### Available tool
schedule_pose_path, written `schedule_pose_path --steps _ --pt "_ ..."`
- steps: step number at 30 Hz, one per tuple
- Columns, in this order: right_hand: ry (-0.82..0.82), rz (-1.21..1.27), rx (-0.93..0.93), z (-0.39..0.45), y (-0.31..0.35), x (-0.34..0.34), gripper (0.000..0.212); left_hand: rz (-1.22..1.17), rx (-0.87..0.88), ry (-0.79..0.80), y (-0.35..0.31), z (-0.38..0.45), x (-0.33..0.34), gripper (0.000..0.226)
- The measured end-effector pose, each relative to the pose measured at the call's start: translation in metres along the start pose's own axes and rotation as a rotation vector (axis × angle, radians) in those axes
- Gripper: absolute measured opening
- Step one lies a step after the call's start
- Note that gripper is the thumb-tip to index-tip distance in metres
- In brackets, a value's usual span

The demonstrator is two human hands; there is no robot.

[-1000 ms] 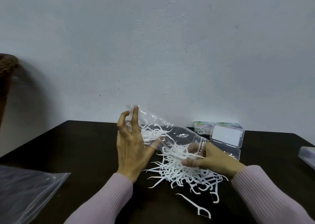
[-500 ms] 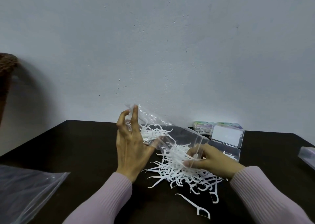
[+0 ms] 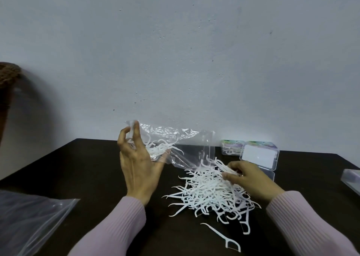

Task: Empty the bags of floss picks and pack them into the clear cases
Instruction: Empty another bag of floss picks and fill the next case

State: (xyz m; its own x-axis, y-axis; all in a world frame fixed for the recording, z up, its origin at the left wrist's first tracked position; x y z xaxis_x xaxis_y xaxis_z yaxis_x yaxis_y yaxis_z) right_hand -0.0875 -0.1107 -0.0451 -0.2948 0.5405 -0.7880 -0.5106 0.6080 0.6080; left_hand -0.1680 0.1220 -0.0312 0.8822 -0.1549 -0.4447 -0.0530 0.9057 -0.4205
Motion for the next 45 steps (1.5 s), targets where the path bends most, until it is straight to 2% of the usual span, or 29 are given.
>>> schedule_pose_path --steps 2,4,6,8,13,16,19,25,28,31,33,38,45 --pt "0.053 -0.08 0.035 -0.002 0.001 0.002 0.01 0.002 -0.057 -0.034 0.002 0.001 -0.002 0.111" --pt "0.073 -0.21 0.082 -0.004 0.002 0.005 0.024 -0.028 -0.109 -0.051 0.004 0.001 -0.004 0.119" --pt "0.022 -0.295 0.082 -0.005 0.006 0.004 0.03 -0.075 -0.115 -0.048 0.004 0.001 -0.005 0.125" --pt "-0.071 -0.273 0.02 -0.005 0.011 0.0 0.029 -0.119 -0.077 -0.029 -0.001 0.001 -0.004 0.127" --pt "-0.379 0.196 -0.15 -0.01 0.019 -0.018 0.012 -0.203 0.113 0.076 -0.015 -0.004 0.01 0.124" --pt "-0.552 0.409 -0.153 -0.014 0.011 -0.03 0.019 -0.277 0.177 0.14 -0.015 -0.005 0.016 0.121" --pt "-0.412 0.661 -0.127 -0.01 0.007 -0.028 0.013 -0.29 0.23 0.185 -0.018 -0.009 0.021 0.12" --pt "-0.138 0.748 -0.056 -0.002 0.008 -0.004 0.018 -0.337 0.226 0.248 -0.017 -0.01 0.025 0.117" --pt "-0.17 0.785 -0.062 -0.004 0.006 -0.008 0.025 -0.436 0.123 0.276 -0.011 -0.001 0.02 0.107" --pt "-0.205 0.825 -0.043 -0.004 0.0 -0.01 0.027 -0.612 0.053 0.48 -0.005 -0.001 0.026 0.087" --pt "-0.203 0.823 -0.02 -0.002 -0.004 -0.008 0.029 -0.603 0.076 0.56 -0.008 -0.004 0.029 0.079" --pt "-0.133 0.811 -0.004 -0.001 -0.01 -0.003 0.032 -0.475 0.161 0.489 -0.012 0.003 0.024 0.093" --pt "-0.043 0.72 -0.048 0.003 0.0 0.009 0.041 -0.191 0.378 0.355 -0.018 0.02 0.003 0.118"
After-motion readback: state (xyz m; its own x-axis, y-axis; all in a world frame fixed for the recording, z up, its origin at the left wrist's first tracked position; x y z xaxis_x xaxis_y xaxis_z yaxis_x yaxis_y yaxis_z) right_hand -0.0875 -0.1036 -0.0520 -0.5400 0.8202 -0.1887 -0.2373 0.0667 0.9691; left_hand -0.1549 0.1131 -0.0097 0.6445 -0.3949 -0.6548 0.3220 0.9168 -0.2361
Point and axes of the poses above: each hand's wrist, its own z-axis towards the middle knuckle, its own x-axis out of the palm, y = z × x, the point moved 5 cm from there along z, towards the middle knuckle, and after that the axes turned 6 degrees about y, right-handed, at the moved point
